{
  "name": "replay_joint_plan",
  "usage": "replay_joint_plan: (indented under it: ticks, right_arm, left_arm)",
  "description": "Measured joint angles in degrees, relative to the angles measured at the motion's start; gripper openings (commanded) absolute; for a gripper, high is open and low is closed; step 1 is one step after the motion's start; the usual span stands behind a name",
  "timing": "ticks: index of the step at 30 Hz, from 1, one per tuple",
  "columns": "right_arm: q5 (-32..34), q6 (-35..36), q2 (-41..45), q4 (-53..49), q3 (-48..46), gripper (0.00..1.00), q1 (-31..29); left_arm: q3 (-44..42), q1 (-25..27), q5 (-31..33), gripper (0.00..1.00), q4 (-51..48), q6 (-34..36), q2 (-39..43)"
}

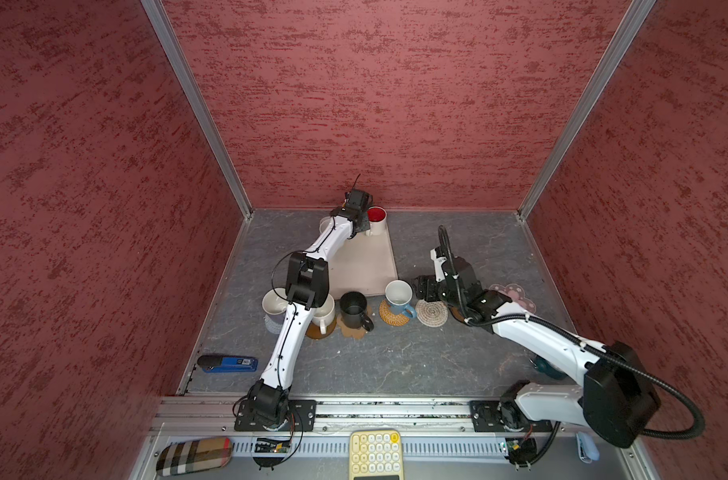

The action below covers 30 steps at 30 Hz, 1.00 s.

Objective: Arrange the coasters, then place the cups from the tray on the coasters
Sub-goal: 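Lift the yellow mug off the tray with the left gripper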

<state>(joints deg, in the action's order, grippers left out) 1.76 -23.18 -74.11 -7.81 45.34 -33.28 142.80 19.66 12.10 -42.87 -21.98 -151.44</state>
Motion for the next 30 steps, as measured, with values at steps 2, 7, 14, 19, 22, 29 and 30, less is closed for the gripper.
replay_joint_plan:
  ticks: [2, 7, 14, 19, 22, 29, 30]
  right_arm:
    - [0.0, 0.0, 0.0, 0.1, -0.2, 0.80, 0.0]
    - [0.0, -0.2, 0.0, 0.7, -0.3, 0.80, 0.0]
    - [0.0, -0.3, 0.0, 0.9, -0.5, 0.80, 0.0]
    - [0.0, -0.4, 0.0, 1.1, -0.8, 0.80, 0.0]
    - [-0.1, -0.4, 0.0, 1.1, -0.9, 0.80, 0.0]
    - [-0.2, -0.7, 1.7, 1.3, -1.6, 0.80, 0.0]
    - [-0.2, -0.7, 2.0, 1.4, -1.9, 0.80, 0.0]
  left_arm:
    - [0.0, 0.0, 0.0, 0.15, 0.1, 0.4, 0.0]
    - [0.0, 0.0, 0.2, 0.00, 0.0, 0.6, 0.0]
    - [-8.2, 0.4, 0.9, 0.00, 4.2, 1.3, 4.2]
    - [-12.5, 0.8, 0.9, 0.00, 4.8, 1.3, 6.9]
    - [-15.7, 1.2, 0.9, 0.00, 5.3, 1.3, 9.0]
    - [-26.1, 3.2, 0.9, 0.00, 6.8, 1.3, 15.7]
    - [-27.5, 3.5, 1.0, 0.00, 7.0, 1.4, 16.6]
